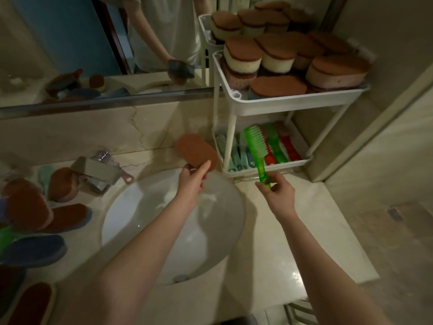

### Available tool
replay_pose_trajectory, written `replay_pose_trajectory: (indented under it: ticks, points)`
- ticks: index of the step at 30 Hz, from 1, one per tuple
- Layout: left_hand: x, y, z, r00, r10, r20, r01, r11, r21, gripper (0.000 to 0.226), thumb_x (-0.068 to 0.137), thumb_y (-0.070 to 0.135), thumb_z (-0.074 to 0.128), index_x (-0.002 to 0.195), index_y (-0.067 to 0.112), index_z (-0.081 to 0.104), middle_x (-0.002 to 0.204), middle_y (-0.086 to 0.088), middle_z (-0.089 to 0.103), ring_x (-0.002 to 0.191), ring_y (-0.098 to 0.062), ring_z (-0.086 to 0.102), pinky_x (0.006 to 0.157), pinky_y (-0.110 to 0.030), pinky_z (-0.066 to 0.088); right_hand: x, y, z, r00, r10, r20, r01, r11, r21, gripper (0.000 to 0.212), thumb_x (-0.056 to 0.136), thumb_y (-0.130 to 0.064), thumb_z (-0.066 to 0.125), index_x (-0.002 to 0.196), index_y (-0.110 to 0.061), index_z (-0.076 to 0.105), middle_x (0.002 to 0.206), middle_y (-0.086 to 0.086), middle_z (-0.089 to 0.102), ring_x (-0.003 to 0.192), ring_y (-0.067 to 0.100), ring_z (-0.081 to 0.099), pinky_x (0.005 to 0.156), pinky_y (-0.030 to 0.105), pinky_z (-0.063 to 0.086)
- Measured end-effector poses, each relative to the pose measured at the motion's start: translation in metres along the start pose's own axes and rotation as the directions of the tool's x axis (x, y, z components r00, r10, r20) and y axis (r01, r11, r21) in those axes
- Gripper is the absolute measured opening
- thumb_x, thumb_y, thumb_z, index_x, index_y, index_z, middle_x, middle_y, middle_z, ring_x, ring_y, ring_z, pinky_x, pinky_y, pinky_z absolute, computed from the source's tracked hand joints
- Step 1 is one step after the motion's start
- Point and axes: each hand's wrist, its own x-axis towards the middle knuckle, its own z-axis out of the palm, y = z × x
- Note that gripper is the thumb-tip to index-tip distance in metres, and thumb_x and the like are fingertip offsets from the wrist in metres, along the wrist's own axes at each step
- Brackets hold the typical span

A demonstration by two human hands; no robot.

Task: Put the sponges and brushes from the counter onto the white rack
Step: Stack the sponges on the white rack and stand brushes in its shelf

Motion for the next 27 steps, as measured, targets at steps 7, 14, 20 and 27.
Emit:
replay_pose_trajectory:
  ticks: [7,14,20,27]
  points:
    - [-0.025,-0.014,0.008,0.993,0.118,0.009,-0.118,0.991,0.058,0.028,0.084,0.016,0.068,0.109,0.013,0.056,0.084,0.001,0.064,0.065,-0.006,0.056,0.049,-0.009,0.042,0.035,0.012,-0.006,0.992,0.123,-0.031,-0.126,0.975,-0.183,0.03,0.082,-0.032,0.068,0.105,-0.012,0.062,0.085,0.004,0.065,0.083,0.026,0.06,0.067,0.028,0.038]
    - [-0.039,-0.027,0.027,0.986,0.107,0.127,-0.134,0.965,0.224,0.034,0.079,0.012,0.073,0.11,0.011,0.059,0.098,-0.006,0.067,0.08,-0.011,0.06,0.069,-0.019,0.046,0.068,0.022,-0.018,0.976,0.218,-0.012,-0.209,0.914,-0.349,0.044,0.081,-0.037,0.067,0.118,-0.017,0.055,0.108,0.011,0.067,0.101,0.034,0.062,0.081,0.038,0.049]
    - [-0.04,-0.031,0.047,0.98,0.099,0.171,-0.141,0.957,0.252,0.037,0.077,0.014,0.075,0.111,0.014,0.06,0.102,-0.003,0.068,0.09,-0.011,0.065,0.079,-0.021,0.052,0.078,0.019,-0.018,0.976,0.218,0.001,-0.194,0.869,-0.455,0.051,0.083,-0.041,0.065,0.122,-0.014,0.047,0.113,0.013,0.064,0.103,0.036,0.061,0.082,0.041,0.05]
    - [-0.042,-0.029,0.064,0.974,0.084,0.211,-0.132,0.965,0.225,0.034,0.079,0.013,0.073,0.109,0.015,0.059,0.097,0.002,0.067,0.087,-0.008,0.064,0.067,-0.012,0.052,0.081,0.025,-0.032,0.957,0.288,0.028,-0.264,0.91,-0.319,0.066,0.079,-0.055,0.065,0.125,-0.011,0.048,0.12,0.013,0.062,0.11,0.035,0.059,0.087,0.04,0.047]
